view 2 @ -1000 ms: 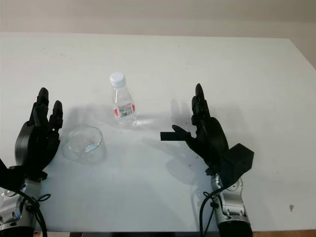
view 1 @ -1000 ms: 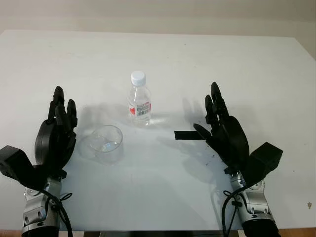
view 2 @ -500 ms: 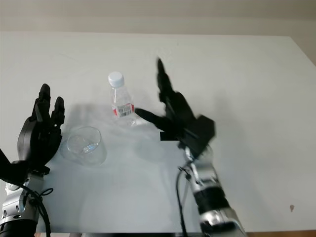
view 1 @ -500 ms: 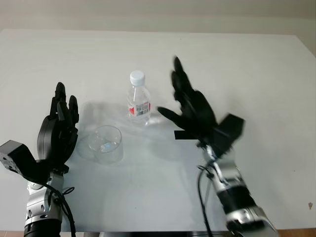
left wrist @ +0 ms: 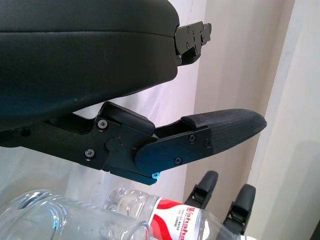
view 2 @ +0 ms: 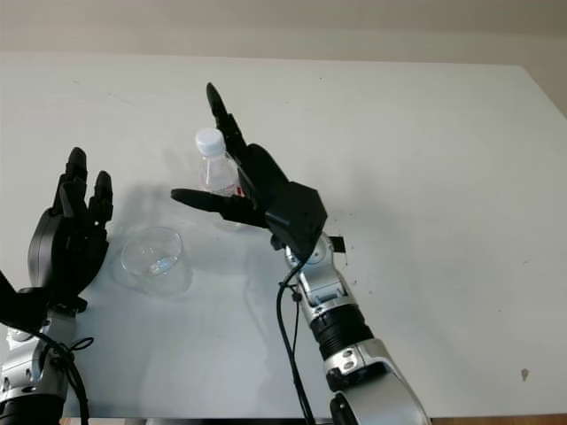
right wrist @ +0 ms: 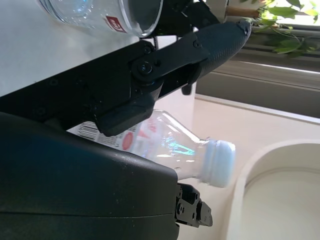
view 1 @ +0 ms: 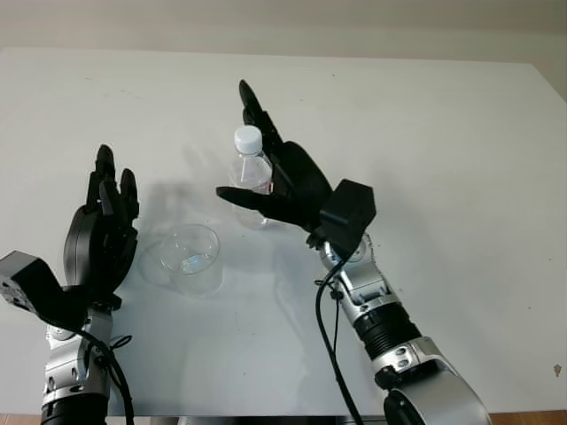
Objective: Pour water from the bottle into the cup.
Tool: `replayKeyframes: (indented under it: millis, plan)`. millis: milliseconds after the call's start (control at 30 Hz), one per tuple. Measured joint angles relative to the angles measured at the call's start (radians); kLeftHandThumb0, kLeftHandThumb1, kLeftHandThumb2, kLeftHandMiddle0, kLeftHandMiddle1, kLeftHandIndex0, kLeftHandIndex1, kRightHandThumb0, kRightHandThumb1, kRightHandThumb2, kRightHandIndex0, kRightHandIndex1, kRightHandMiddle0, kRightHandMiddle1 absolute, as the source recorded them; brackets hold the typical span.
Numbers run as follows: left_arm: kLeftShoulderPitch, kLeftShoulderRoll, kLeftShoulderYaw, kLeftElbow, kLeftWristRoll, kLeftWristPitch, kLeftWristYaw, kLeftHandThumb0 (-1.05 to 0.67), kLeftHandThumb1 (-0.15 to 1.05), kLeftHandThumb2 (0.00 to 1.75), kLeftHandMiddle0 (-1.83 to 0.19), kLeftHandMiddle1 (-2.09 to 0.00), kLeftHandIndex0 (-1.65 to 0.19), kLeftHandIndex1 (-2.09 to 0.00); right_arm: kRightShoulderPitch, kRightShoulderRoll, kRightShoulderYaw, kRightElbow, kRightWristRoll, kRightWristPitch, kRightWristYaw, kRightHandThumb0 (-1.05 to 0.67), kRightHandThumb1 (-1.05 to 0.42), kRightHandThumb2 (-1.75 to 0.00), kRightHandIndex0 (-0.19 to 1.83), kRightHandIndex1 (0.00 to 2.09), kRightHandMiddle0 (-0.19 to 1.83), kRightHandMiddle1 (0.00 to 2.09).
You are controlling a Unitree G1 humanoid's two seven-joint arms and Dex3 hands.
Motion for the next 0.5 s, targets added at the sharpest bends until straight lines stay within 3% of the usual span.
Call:
replayKeyframes:
  millis: [500]
  plan:
    - [0.0, 0.002, 0.002, 0.001, 0.0, 0.0, 0.007, -0.83, 1.05, 0.68, 0.19, 0.0, 0.19, 0.0, -0.037, 0.001, 0.01, 0.216, -0.026, -0.036, -0.064, -0.98, -0.98, -0.06, -0.19, 0.0, -0.19, 0.0]
